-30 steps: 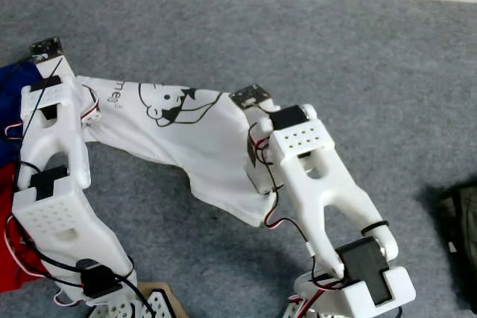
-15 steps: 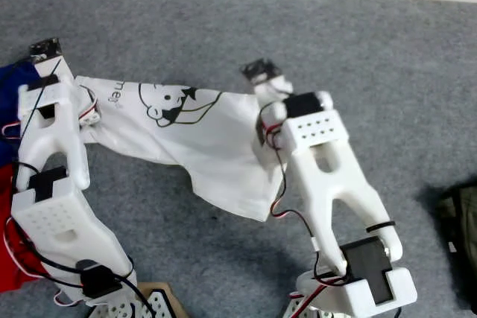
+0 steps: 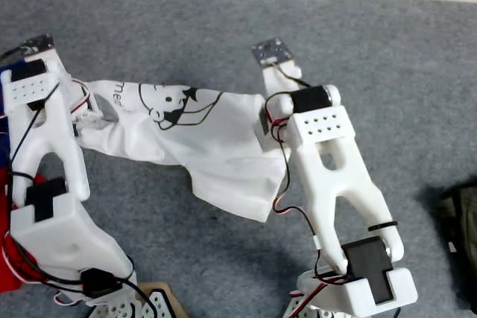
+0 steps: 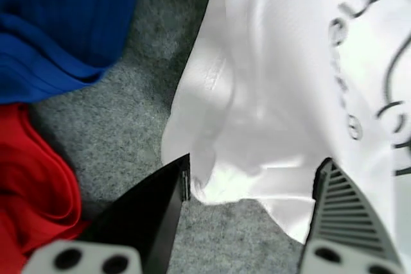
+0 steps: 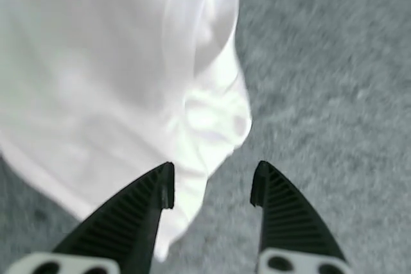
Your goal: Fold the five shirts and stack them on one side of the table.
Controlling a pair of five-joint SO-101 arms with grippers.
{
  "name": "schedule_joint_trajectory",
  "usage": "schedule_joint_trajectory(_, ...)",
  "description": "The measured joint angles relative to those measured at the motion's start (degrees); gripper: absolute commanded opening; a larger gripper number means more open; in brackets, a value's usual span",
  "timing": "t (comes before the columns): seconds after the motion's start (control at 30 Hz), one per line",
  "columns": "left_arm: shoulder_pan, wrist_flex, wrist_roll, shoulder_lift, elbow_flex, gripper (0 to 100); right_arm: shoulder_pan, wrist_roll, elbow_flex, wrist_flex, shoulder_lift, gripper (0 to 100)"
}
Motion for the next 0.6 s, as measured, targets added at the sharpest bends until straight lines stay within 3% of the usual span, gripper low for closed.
schedule_joint_trajectory(0.4,0.2,1.8,0.0,-3.4,-1.2,32,0.1,-10.5,0.8,-13.1,6.2,20.2)
schedule_joint_trajectory(0.6,9.8,0.8,4.4,-2.9,-0.4,32,0.1,-11.3,0.8,-17.3,12.1,20.2)
